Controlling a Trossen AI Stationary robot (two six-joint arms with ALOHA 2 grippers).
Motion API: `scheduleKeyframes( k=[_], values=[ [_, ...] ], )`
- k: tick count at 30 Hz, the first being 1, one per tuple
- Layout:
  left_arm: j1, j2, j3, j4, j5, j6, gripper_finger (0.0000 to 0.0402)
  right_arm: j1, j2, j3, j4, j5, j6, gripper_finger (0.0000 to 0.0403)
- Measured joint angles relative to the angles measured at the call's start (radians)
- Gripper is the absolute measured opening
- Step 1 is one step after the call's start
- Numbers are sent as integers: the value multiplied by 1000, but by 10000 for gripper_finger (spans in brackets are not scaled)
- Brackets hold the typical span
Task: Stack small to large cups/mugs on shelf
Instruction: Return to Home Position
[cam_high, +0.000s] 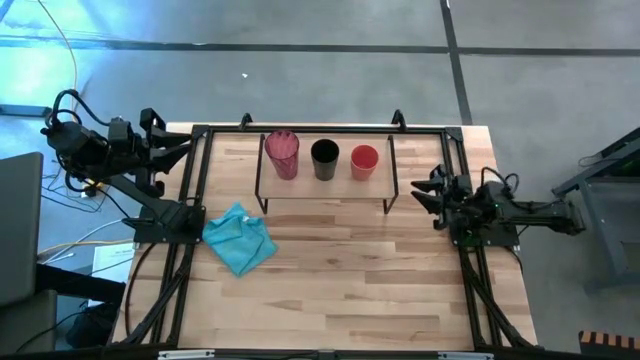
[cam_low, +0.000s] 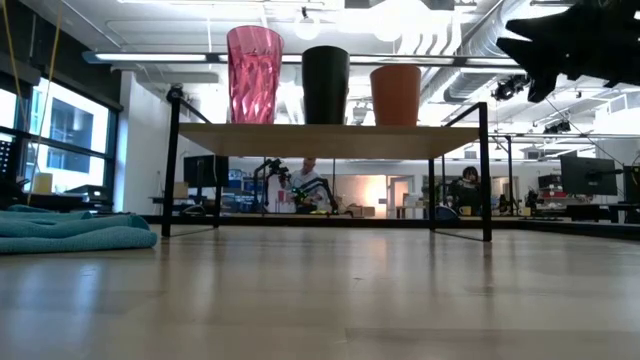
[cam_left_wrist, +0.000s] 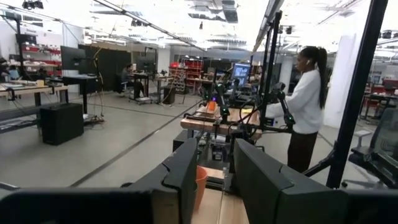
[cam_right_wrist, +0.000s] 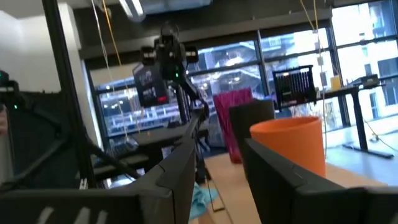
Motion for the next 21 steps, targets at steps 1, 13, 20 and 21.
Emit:
scheduleKeyframes(
  k=[1,13,20,21],
  values=[
    [0,0,0,0,0,-2,97,0,0,0,-9,0,-1,129],
    [0,0,0,1,-16,-75,97,0,0,-1,-139,-58,-1,129],
    [0,-1,0,9,-38,-104,97,0,0,-1,-207,-148,-1,129],
    [0,-1,0,10,-38,-109,97,0,0,-1,-220,-159,-2,129]
  ],
)
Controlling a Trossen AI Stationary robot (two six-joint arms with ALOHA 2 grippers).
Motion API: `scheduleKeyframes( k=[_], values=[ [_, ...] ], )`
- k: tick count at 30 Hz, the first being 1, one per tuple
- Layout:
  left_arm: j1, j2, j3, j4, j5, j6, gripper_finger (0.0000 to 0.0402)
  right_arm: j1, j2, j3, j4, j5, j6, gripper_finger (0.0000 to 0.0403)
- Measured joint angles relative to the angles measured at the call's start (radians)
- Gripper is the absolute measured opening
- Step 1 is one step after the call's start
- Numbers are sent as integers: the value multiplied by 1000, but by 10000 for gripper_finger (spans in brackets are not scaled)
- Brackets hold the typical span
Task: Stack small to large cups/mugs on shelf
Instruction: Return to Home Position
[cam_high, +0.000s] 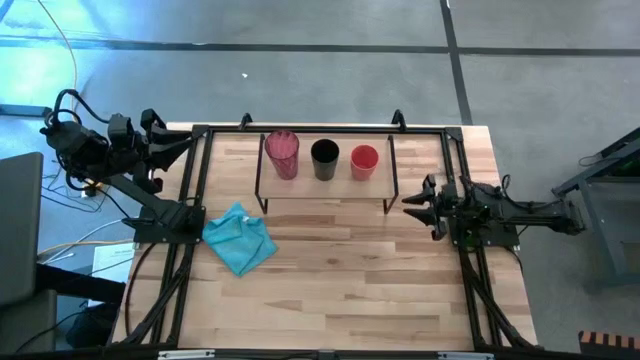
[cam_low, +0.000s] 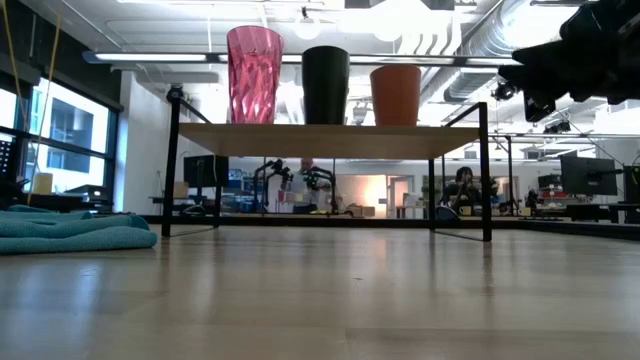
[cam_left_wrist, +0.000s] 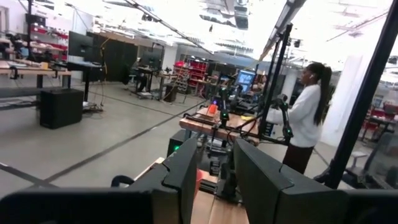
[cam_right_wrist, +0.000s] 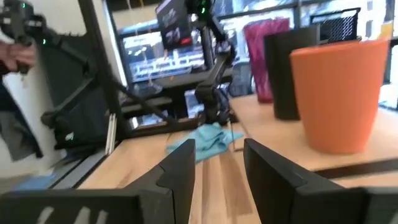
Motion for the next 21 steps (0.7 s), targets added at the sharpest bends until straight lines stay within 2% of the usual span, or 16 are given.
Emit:
scheduleKeyframes(
  k=[9,21],
  values=[
    [0,0,0,7,-7,-74,97,0,0,0,-89,3,-25,129],
    [0,0,0,1,-7,-74,97,0,-1,5,-141,8,-34,129]
  ],
)
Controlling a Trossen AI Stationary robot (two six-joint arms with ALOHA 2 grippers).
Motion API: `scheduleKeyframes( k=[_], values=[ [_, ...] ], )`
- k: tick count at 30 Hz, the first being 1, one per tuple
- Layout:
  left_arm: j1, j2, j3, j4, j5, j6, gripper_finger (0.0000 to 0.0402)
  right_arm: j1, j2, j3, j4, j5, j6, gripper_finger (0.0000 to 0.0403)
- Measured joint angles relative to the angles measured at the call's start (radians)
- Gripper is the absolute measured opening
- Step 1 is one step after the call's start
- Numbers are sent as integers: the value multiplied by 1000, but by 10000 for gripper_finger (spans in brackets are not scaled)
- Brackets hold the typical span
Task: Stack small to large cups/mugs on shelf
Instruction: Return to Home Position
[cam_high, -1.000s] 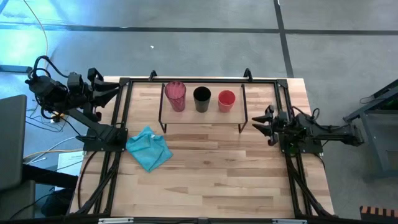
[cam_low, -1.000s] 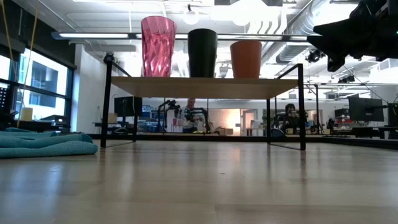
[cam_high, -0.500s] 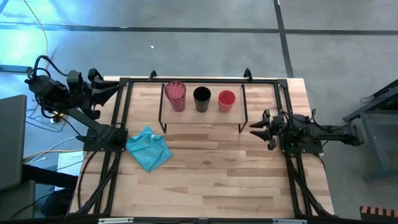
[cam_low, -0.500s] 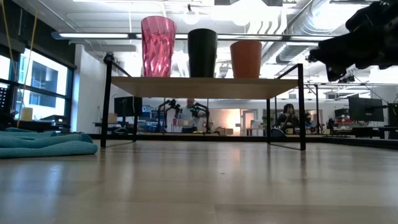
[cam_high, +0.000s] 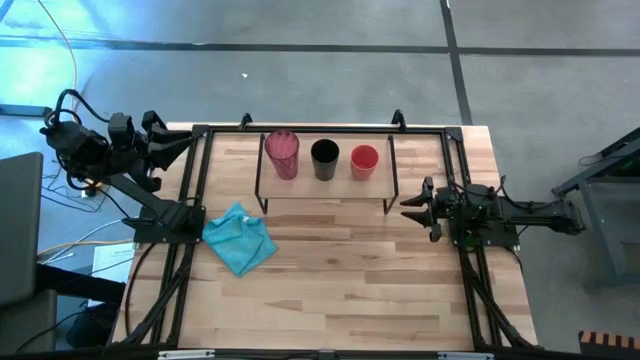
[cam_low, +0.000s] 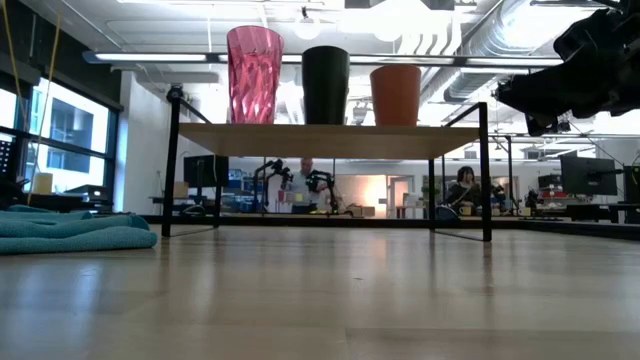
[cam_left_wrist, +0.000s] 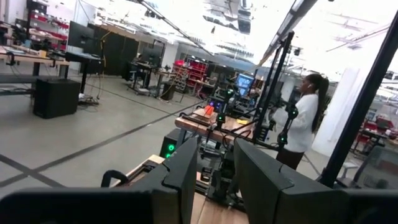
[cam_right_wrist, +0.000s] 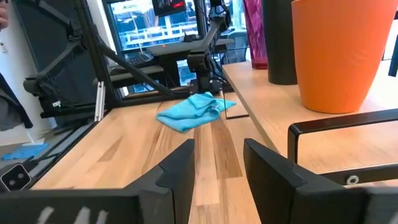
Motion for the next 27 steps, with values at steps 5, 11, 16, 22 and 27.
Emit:
scheduleKeyframes(
  k=[5,11,16,22,27],
  values=[
    [0,0,0,-17,0,1,97,0,1,1,-3,1,0,129],
    [0,0,0,-79,33,2,97,0,1,2,-5,0,0,129],
    [0,0,0,-137,38,4,97,0,1,3,-12,25,-37,129],
    [0,0,0,-199,47,4,97,0,1,4,-14,59,-74,129],
    [0,0,0,-280,52,19,97,0,1,4,-14,59,-75,129]
  ],
)
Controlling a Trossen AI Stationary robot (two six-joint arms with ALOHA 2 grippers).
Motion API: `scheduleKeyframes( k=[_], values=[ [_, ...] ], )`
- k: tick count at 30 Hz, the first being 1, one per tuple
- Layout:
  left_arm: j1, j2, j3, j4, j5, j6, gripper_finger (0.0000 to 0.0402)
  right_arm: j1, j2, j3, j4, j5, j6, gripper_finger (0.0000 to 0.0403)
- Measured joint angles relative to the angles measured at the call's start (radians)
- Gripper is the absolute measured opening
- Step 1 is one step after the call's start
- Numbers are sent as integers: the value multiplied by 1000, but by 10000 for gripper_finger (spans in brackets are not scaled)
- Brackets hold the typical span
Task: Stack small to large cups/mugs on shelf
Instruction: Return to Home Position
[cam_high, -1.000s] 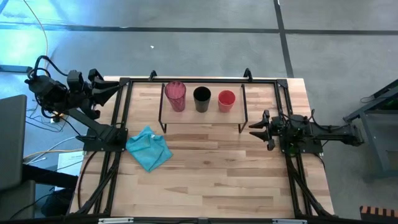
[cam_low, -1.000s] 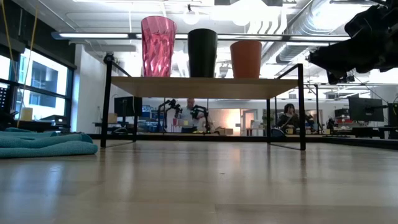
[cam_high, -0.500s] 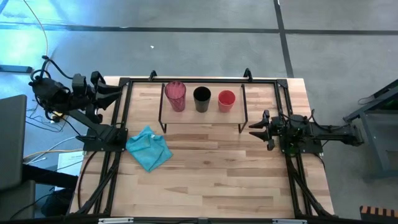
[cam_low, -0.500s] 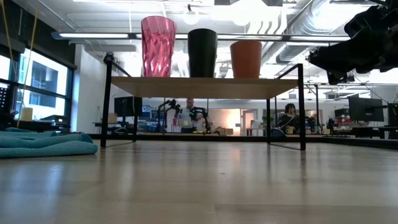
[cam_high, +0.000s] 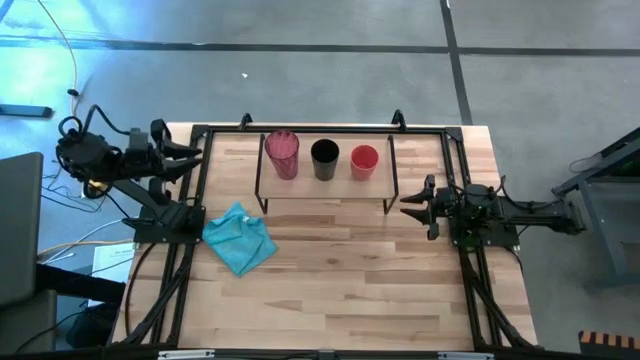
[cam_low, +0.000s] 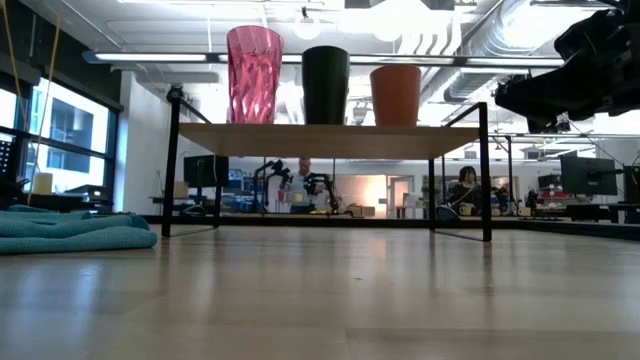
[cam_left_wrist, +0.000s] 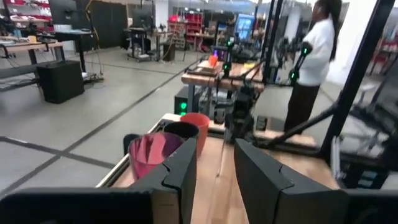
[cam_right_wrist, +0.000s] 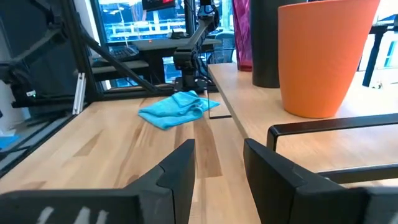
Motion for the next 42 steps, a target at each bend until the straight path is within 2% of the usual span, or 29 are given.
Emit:
scheduleKeyframes(
  k=[4,13,21,25,31,34,38,42],
  values=[
    [0,-36,0,6,-16,71,97,0,0,0,0,2,-3,129],
    [0,-256,1,9,-21,144,97,0,0,0,0,3,-4,129],
    [0,-374,1,54,-59,338,97,0,0,0,0,3,-4,129],
    [-4,-439,1,107,-20,406,97,0,0,1,0,3,-4,129],
    [-134,-453,-9,102,-14,410,97,0,0,1,0,3,-4,129],
    [-257,-450,-41,96,-85,405,97,0,1,1,0,3,-4,129],
    [-425,-451,-46,100,-247,404,97,0,1,1,0,3,-4,129],
    [-508,-450,-11,96,-415,429,97,0,1,1,0,3,-4,129]
  ],
)
